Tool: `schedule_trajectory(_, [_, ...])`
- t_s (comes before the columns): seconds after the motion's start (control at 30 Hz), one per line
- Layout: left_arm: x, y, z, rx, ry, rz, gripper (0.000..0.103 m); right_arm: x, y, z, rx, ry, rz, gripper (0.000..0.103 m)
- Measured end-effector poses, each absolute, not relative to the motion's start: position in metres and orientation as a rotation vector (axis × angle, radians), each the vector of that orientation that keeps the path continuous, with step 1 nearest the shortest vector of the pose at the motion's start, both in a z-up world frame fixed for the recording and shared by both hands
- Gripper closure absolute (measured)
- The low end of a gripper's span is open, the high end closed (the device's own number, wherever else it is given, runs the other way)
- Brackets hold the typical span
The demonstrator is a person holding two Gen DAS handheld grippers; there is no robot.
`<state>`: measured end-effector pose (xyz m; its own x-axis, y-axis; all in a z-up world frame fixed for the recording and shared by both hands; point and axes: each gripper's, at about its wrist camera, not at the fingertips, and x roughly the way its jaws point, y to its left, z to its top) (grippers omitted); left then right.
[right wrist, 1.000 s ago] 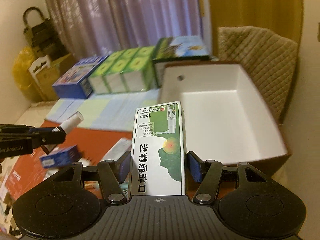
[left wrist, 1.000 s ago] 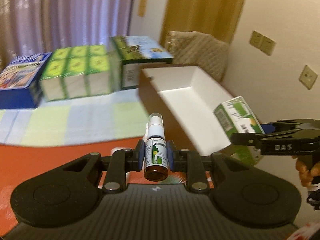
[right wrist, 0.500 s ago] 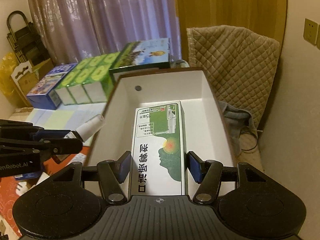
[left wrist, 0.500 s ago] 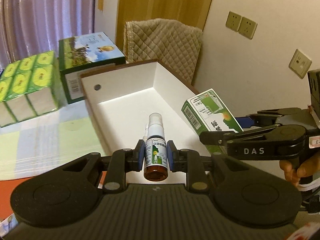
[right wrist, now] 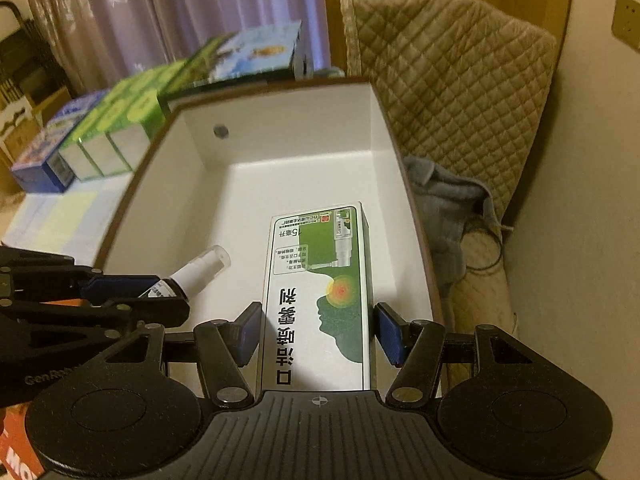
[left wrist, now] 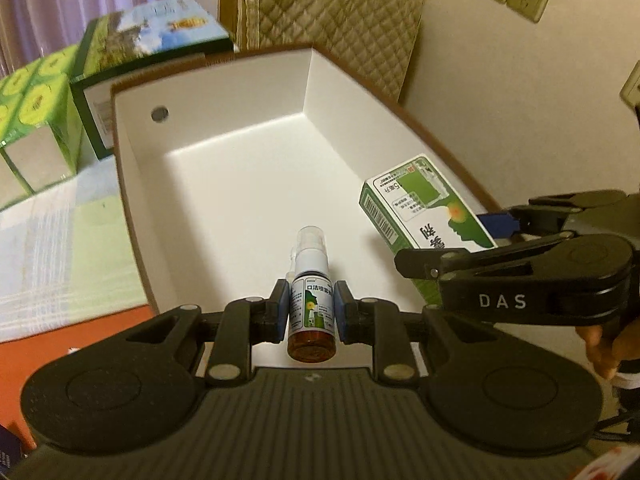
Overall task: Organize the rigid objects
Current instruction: 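Carry the spray bottle and green box into the open brown box with both tools, then open the right tool to drop the green box while the left tool releases the spray bottle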
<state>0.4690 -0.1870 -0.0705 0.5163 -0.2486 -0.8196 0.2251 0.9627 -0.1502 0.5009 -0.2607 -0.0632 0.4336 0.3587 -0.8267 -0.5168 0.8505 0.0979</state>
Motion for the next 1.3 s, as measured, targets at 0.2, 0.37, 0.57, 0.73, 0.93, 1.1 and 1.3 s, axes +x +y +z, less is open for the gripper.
schedule_trajectory(0.2, [0.474,-0.191,-0.086,-0.034,1.032,-0.293,0.083,0.507,-0.256,-0.075,-0.224,1.003,0.561,0.046])
schedule_trajectory(0.37, [0.476,-0.192,-0.09,-0.014,1.05,-0.295,0.08,0.512,-0.249,-0.076,-0.283,0.998,0.574,0.046])
schedule_trajectory(0.57, [0.472,-0.191,-0.09,0.009,1.064,-0.313,0.068,0.513,-0.249,-0.076,-0.288,1.004,0.611,0.036])
schedule_trajectory(0.73, [0.468,-0.192,-0.088,0.017,1.067,-0.326,0.068,0.513,-0.252,-0.073,-0.285,1.008,0.609,0.036])
schedule_trajectory(0.93, [0.468,-0.189,-0.087,0.014,1.064,-0.331,0.067,0.511,-0.256,-0.07,-0.272,1.006,0.607,0.036])
schedule_trajectory(1.1, [0.462,-0.188,-0.081,0.011,1.054,-0.331,0.067,0.504,-0.259,-0.066,-0.257,0.996,0.607,0.036])
schedule_trajectory(1.3, [0.453,-0.185,-0.07,-0.001,1.027,-0.331,0.067,0.494,-0.263,-0.056,-0.233,0.974,0.614,0.036])
